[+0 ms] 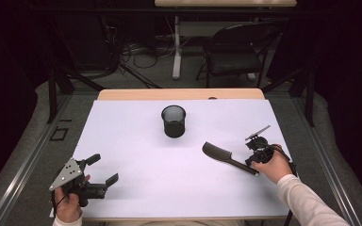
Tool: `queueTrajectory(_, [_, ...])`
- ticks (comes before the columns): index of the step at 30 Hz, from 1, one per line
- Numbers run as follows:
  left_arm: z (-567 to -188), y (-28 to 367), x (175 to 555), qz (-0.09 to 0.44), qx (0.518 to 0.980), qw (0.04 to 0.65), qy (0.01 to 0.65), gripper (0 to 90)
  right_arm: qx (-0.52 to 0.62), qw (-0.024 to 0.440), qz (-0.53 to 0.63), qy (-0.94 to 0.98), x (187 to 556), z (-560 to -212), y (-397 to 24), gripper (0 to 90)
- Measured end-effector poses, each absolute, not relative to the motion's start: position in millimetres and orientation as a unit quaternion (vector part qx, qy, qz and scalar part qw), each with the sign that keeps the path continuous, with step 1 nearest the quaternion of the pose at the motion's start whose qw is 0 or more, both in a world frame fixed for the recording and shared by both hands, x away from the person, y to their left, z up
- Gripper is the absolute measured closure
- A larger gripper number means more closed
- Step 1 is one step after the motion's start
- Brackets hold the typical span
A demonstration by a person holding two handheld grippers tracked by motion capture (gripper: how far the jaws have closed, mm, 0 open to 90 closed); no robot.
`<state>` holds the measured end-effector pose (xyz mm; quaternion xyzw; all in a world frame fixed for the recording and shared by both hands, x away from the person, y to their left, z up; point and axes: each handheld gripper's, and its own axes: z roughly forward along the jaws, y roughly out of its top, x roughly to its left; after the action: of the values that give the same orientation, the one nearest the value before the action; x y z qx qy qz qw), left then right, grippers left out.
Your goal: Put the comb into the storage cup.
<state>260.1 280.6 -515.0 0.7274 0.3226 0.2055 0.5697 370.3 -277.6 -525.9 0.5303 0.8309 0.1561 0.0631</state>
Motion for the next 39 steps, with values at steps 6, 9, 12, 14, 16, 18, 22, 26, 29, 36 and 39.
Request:
queueTrajectory(6, [-515.1,280.8,260.3,0.206,0.727,0.570,0.323,0.4,0.530,0.057,0.139,0.834,368.1,-524.0,-276.9,90.0])
queueTrajectory(9, [-515.2,280.7,260.4,0.206,0.727,0.569,0.324,0.4,0.532,0.057,0.145,0.833,367.3,-525.1,-276.6,90.0])
queueTrajectory(12, [-515.2,280.6,260.4,0.206,0.727,0.569,0.323,0.4,0.531,0.056,0.145,0.833,367.2,-525.5,-276.5,90.0])
queueTrajectory(14, [-515.2,280.7,260.4,0.206,0.727,0.569,0.323,0.4,0.530,0.057,0.144,0.833,367.4,-525.4,-276.7,90.0])
queueTrajectory(16, [-515.2,280.7,260.4,0.206,0.727,0.570,0.324,0.4,0.530,0.057,0.144,0.833,367.8,-524.5,-276.9,90.0])
queueTrajectory(18, [-515.2,280.6,260.4,0.206,0.727,0.569,0.323,0.4,0.530,0.058,0.145,0.834,368.0,-523.9,-277.1,90.0])
queueTrajectory(22, [-515.3,280.5,260.4,0.206,0.728,0.569,0.323,0.4,0.534,0.059,0.149,0.830,368.9,-520.8,-277.7,87.9])
queueTrajectory(26, [-515.3,280.5,260.4,0.207,0.728,0.569,0.323,0.4,0.535,0.065,0.161,0.827,370.5,-517.6,-279.4,84.7])
queueTrajectory(29, [-515.3,280.4,260.4,0.206,0.728,0.569,0.323,0.4,0.538,0.068,0.194,0.818,370.8,-518.6,-279.6,81.2])
queueTrajectory(36, [-515.4,280.1,260.5,0.205,0.729,0.569,0.321,0.4,0.531,0.070,0.193,0.822,372.2,-510.6,-280.0,67.0])
queueTrajectory(39, [-515.4,280.0,260.5,0.205,0.729,0.569,0.321,0.4,0.531,0.070,0.207,0.819,373.0,-508.1,-280.3,61.0])
